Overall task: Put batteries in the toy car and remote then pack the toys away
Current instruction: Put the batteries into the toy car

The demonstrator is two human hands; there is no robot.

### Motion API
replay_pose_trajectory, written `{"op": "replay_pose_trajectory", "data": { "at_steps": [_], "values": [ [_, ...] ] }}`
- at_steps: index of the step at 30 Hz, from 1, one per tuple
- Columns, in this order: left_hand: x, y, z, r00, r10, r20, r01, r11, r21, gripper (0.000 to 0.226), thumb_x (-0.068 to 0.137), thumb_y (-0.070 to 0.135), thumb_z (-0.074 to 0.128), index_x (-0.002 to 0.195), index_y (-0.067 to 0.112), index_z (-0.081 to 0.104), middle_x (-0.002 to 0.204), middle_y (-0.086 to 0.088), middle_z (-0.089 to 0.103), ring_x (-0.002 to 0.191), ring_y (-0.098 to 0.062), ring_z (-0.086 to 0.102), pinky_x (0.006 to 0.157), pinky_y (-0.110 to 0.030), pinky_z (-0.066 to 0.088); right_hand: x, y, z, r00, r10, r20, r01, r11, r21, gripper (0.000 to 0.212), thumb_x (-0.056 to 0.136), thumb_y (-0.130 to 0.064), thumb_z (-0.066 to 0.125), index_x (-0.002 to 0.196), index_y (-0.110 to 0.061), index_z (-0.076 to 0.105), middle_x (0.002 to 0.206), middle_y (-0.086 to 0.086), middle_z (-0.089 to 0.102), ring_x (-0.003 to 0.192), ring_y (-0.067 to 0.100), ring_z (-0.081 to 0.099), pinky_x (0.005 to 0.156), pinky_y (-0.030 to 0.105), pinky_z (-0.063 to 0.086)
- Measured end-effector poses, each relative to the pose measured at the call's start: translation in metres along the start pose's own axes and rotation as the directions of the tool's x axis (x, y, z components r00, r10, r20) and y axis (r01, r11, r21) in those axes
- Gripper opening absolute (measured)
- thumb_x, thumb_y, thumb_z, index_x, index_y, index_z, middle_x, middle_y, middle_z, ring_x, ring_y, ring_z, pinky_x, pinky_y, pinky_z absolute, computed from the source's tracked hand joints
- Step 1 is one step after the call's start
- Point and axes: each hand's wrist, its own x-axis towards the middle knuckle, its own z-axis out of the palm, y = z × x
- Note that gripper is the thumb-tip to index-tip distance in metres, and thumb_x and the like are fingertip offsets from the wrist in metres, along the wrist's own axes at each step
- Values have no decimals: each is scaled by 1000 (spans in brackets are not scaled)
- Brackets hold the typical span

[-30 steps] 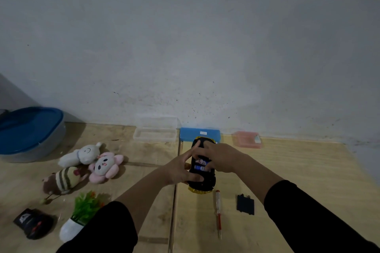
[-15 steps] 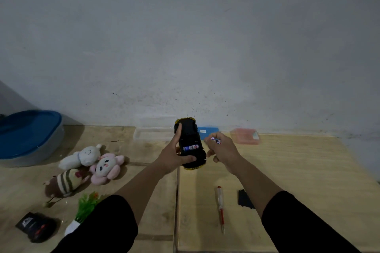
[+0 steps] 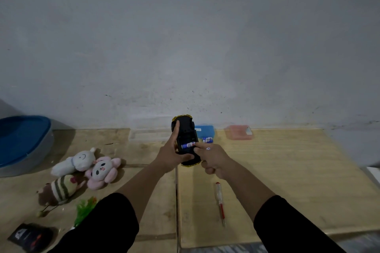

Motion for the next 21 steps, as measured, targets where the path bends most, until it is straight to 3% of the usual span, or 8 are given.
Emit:
{"op": "replay_pose_trajectory", "data": {
  "at_steps": [3, 7, 10, 12, 14, 17, 21],
  "values": [
    [-3, 1, -1, 1000, -7, 20, 6, 999, 44, 114, 75, 7, 78, 146, 50, 0, 118, 32, 47, 111, -8, 56, 93, -27, 49, 0, -2, -1, 997, 70, 31, -73, 989, 131, 14, 97, -12, 47, 90, -17, 58, 40, -7, 35, 31, 4, 23, 33, 13, 17],
    [-3, 1, -6, 997, -14, 72, 11, 999, 46, 115, 76, 11, 78, 143, 54, -4, 128, 28, 45, 117, -13, 55, 96, -36, 50, 3, -1, -4, 997, 79, -2, -77, 979, 186, 12, 96, -11, 48, 101, -11, 59, 49, -4, 35, 31, 4, 24, 32, 13, 18],
    [-2, 6, -4, 988, -11, 155, 0, 998, 68, 116, 75, 13, 80, 142, 57, -5, 144, 13, 39, 122, -15, 52, 96, -36, 51, 1, 1, 1, 994, -96, -54, 91, 992, -85, 18, 94, -17, 55, 110, -15, 61, 68, 1, 55, 44, 6, 42, 39, 17, 33],
    [-3, 9, -1, 983, -18, 182, 6, 998, 64, 116, 74, 13, 80, 140, 59, -3, 147, 12, 35, 124, -15, 51, 93, -33, 53, -1, 2, 5, 944, -317, -88, 267, 893, -362, 28, 91, -17, 58, 119, -21, 60, 106, 2, 63, 80, 9, 57, 66, 19, 46],
    [-3, 9, 2, 981, -23, 190, 13, 998, 54, 114, 75, 13, 80, 139, 60, -3, 148, 14, 33, 123, -15, 52, 90, -31, 54, -2, 4, 9, 894, -444, -57, 354, 779, -517, 37, 90, -17, 59, 127, -20, 57, 124, 0, 59, 105, 11, 55, 85, 19, 42],
    [-3, 10, 1, 981, -21, 191, 7, 997, 75, 114, 76, 15, 79, 140, 60, -4, 148, 11, 36, 121, -16, 54, 88, -29, 54, 0, 7, 14, 870, -489, -62, 339, 685, -645, 38, 91, -20, 58, 128, -17, 57, 129, 2, 59, 117, 18, 55, 94, 23, 41],
    [-4, 12, -8, 983, -35, 182, 18, 995, 93, 114, 76, 11, 78, 140, 60, -3, 147, 10, 36, 120, -18, 54, 90, -33, 54, 3, 9, 10, 849, -511, -133, 247, 607, -756, 34, 92, -26, 55, 126, -22, 59, 126, 3, 62, 112, 20, 57, 91, 30, 46]
  ]
}}
